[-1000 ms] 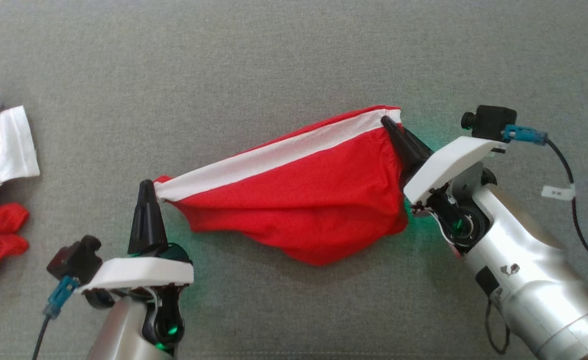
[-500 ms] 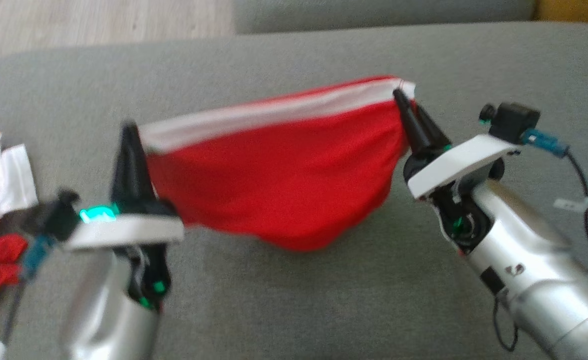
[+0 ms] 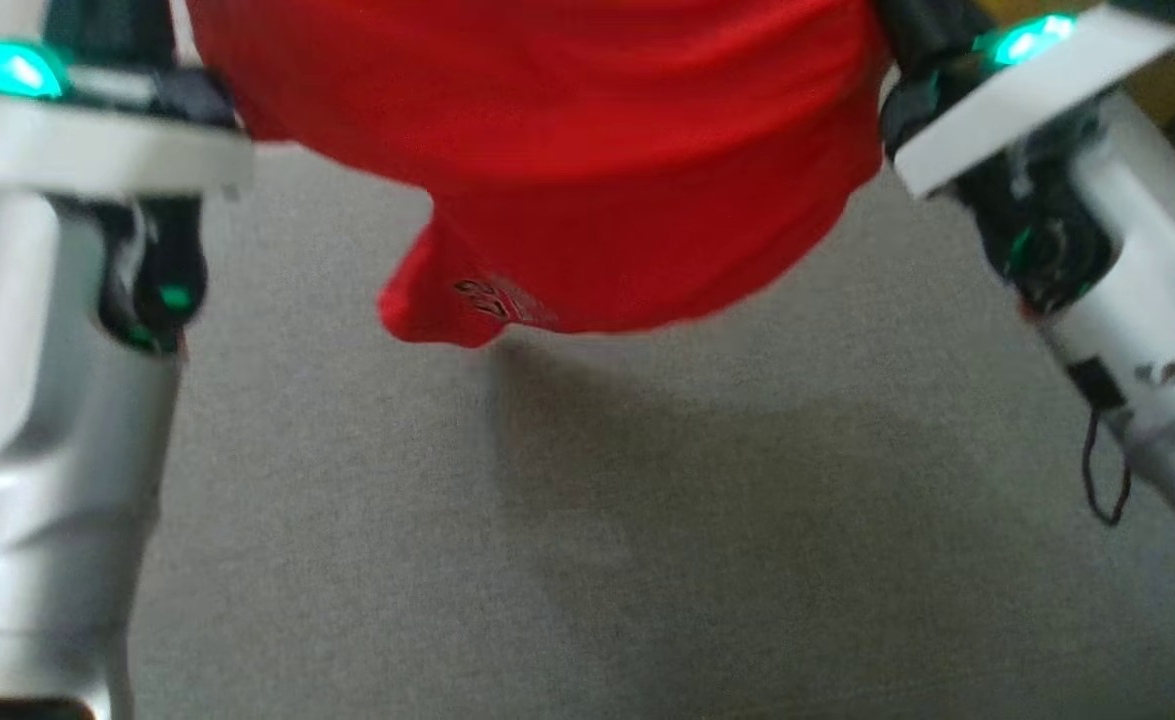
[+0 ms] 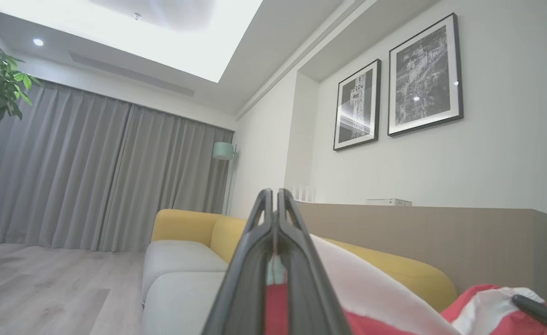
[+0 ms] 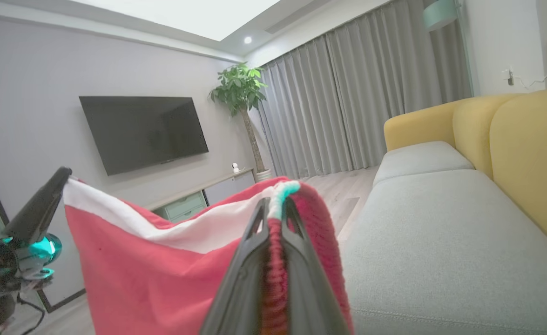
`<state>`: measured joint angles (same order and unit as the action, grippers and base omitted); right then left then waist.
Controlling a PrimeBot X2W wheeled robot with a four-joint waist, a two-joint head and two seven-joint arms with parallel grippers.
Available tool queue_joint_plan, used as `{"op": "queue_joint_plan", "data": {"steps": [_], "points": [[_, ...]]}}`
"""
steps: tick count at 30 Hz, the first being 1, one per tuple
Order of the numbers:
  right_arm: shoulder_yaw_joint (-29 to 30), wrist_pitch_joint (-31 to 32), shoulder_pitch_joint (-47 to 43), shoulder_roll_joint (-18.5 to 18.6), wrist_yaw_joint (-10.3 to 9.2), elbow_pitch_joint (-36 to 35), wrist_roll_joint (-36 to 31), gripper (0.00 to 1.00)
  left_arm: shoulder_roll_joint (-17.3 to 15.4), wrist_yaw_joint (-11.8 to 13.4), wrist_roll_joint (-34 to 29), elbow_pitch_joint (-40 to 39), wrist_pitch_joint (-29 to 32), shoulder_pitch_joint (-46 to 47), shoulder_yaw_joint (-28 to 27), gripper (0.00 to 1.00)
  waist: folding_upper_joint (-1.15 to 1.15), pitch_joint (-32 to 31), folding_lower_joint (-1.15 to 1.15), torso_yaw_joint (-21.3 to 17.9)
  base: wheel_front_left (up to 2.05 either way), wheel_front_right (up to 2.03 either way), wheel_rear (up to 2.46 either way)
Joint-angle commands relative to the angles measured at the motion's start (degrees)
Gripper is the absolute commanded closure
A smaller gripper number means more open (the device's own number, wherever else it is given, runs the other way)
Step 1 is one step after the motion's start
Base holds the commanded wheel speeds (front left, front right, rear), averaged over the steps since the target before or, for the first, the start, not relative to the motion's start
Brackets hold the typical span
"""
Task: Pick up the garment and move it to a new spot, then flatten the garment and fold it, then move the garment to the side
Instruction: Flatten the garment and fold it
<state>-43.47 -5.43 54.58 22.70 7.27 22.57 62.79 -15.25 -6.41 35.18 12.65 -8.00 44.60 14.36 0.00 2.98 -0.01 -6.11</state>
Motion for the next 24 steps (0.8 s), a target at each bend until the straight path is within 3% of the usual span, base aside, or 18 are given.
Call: {"op": "queue_joint_plan", "data": {"steps": [1, 6, 11, 16, 21, 24], "points": [[0.6, 0.5, 2.0, 0.1, 0.22, -1.5, -0.5, 1.00, -2.6, 0.5, -0.4, -1.6, 0.6, 3.4, -2.0, 1.00, 0.00, 1.3, 0.01, -0.3, 0.00, 0.00, 0.00], [0.1, 3.5, 8.4, -0.2, 0.22, 1.8, -3.8, 1.00, -2.1, 2.2, -1.2, 1.0, 3.2, 10.0, -1.5, 1.00, 0.00, 7.0, 0.01, -0.9, 0.00, 0.00, 0.00], [0.0, 2.6, 17.3, -2.1, 0.22, 7.4, -7.2, 1.00, -1.8, 4.3, -5.6, 5.7, 1.0, 18.0, -0.4, 1.00, 0.00, 14.6, 0.01, -1.5, 0.00, 0.00, 0.00], [1.0, -7.1, 29.5, -4.0, 0.22, 15.1, -15.3, 1.00, -1.9, 7.0, -10.5, 11.9, -5.7, 28.9, -1.6, 1.00, 0.00, 21.0, 0.01, -1.6, 0.00, 0.00, 0.00], [8.9, -9.5, 35.3, -4.6, 0.22, 14.5, -22.6, 1.00, -1.0, 8.2, -15.0, 5.8, -6.9, 35.1, -6.3, 1.00, 0.00, 24.1, 0.01, -1.0, 0.00, 0.00, 0.00], [11.2, -9.5, 31.7, -5.3, 0.22, 10.5, -26.9, 1.00, 0.4, 6.7, -17.2, 0.7, -7.0, 32.2, -9.4, 1.00, 0.00, 24.9, 0.01, -0.7, 0.00, 0.00, 0.00]]}}
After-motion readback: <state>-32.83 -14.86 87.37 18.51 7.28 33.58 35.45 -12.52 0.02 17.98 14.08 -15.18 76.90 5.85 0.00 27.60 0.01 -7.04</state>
